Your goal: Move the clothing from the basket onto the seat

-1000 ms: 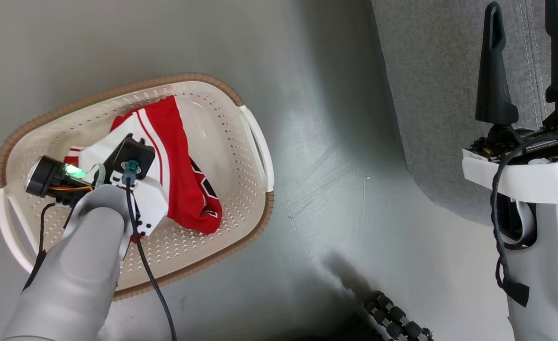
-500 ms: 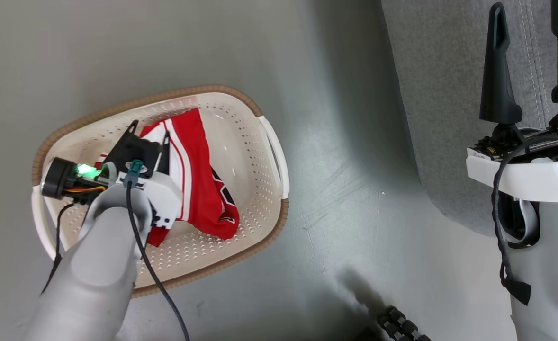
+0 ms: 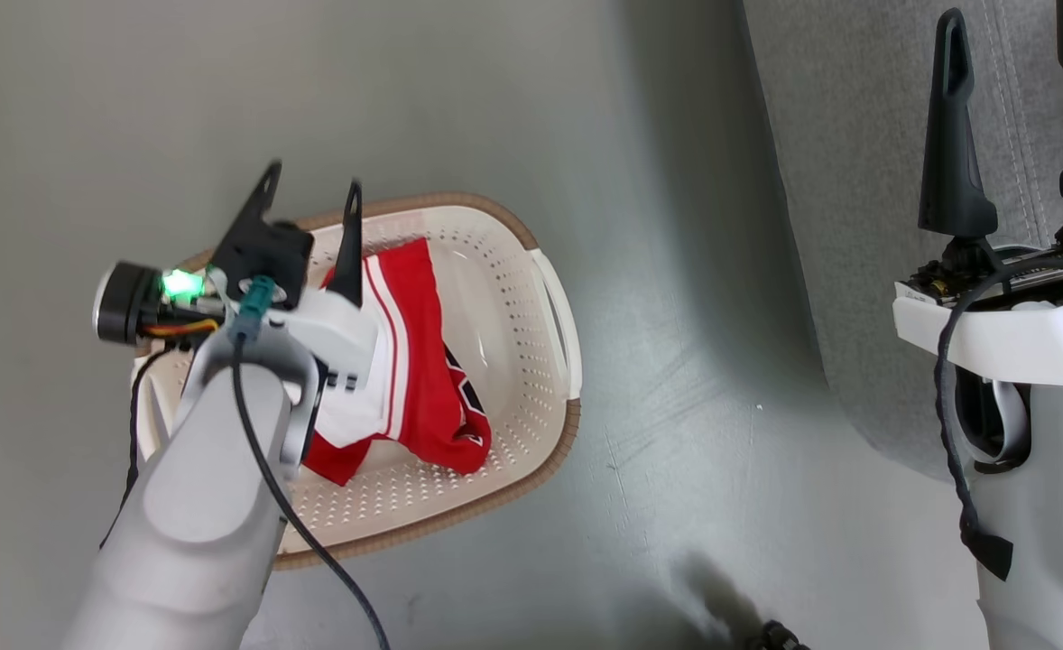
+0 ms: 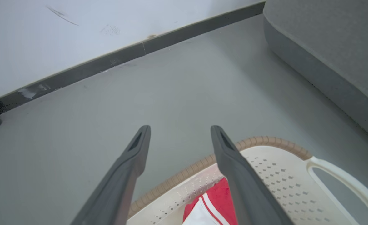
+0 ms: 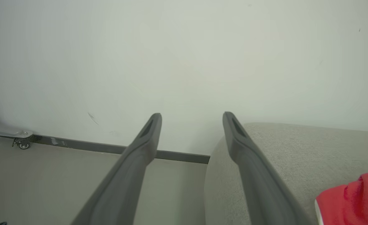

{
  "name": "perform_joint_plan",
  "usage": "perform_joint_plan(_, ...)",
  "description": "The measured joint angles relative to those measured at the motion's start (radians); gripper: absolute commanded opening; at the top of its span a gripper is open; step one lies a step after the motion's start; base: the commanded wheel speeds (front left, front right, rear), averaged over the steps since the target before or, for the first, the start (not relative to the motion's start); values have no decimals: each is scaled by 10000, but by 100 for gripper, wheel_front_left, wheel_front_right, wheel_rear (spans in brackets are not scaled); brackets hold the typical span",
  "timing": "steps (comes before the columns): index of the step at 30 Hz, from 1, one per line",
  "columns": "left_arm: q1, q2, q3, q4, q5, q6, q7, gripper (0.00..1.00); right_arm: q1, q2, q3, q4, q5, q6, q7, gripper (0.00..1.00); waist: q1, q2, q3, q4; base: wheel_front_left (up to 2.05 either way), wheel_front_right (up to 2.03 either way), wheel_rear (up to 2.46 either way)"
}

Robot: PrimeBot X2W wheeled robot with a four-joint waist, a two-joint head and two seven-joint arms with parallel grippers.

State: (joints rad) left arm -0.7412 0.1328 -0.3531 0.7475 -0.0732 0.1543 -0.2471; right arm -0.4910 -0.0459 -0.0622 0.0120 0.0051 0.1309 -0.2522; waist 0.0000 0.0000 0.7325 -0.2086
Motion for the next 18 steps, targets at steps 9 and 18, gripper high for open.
perform_joint_plan(9,501,-42,570,-1881,-477,313,-13,100,58,-19,-180,128,-247,0,0,100,0,0,-656,308,0,0,0)
perform_joint_plan(18,1395,115,1154,-3045,-725,581,-84,100,491,-54,-261,284,-443,0,0,100,0,0,-1444,597,0,0,0)
